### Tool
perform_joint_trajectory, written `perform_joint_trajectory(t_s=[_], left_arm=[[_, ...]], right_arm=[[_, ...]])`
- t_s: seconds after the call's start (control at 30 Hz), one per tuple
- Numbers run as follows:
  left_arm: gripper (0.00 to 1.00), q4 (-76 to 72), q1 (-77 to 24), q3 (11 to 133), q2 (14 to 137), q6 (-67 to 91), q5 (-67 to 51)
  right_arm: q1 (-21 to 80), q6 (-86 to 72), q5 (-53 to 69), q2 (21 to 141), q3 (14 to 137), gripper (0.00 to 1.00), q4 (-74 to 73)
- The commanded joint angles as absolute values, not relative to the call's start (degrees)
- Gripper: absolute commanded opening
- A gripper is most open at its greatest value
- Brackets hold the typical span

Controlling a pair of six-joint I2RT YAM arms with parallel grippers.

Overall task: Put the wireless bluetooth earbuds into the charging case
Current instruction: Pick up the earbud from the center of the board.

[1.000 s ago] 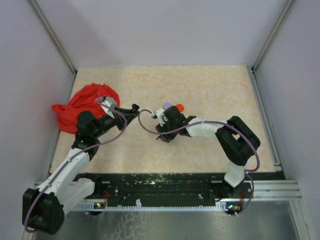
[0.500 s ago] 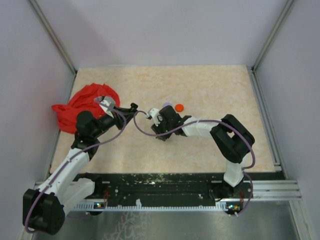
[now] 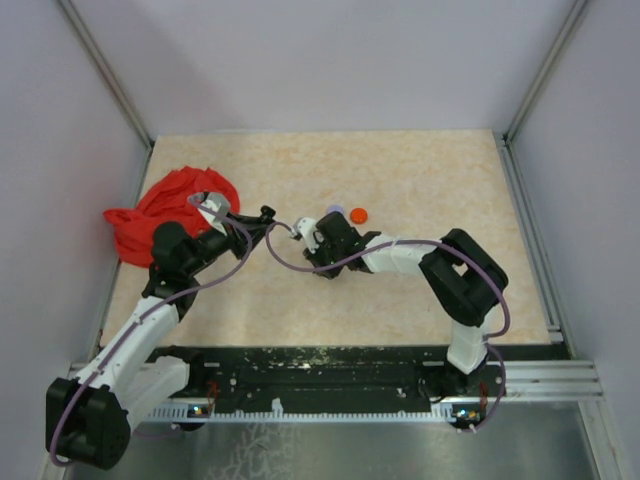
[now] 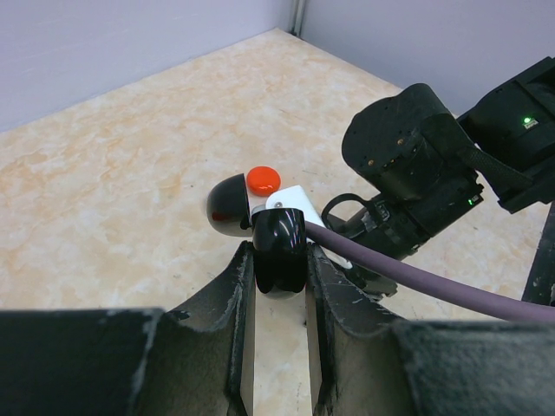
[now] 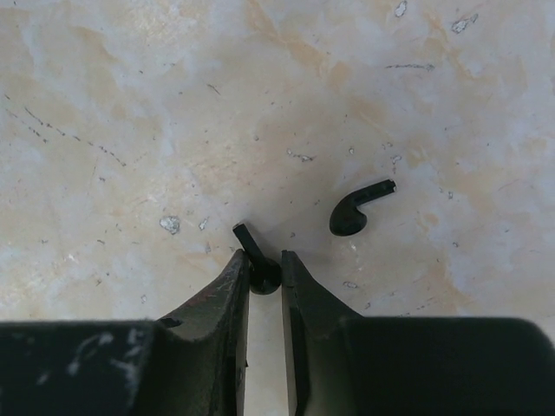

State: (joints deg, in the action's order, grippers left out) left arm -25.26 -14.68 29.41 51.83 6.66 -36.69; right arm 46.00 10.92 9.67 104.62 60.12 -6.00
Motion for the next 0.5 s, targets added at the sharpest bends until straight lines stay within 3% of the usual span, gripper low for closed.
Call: perform_joint_trajectory(t_s=[0.0, 0.13, 0.47], left_arm=[[0.0, -27.42, -14.33, 29.43, 51.49, 7.39, -38.13], [0.0, -28.82, -14.33, 28.91, 52.39, 7.05, -40.44], [0.0, -36.88, -15.25, 25.01, 53.06, 4.64, -43.78]], right_arm=[[46.85, 11.52, 8.9, 102.0, 60.54, 0.13, -10.22], [46.85, 11.25, 8.23, 98.67, 61.29, 0.07, -13.05], [46.98, 6.69, 7.63, 87.37, 64.68, 0.02, -22.37]])
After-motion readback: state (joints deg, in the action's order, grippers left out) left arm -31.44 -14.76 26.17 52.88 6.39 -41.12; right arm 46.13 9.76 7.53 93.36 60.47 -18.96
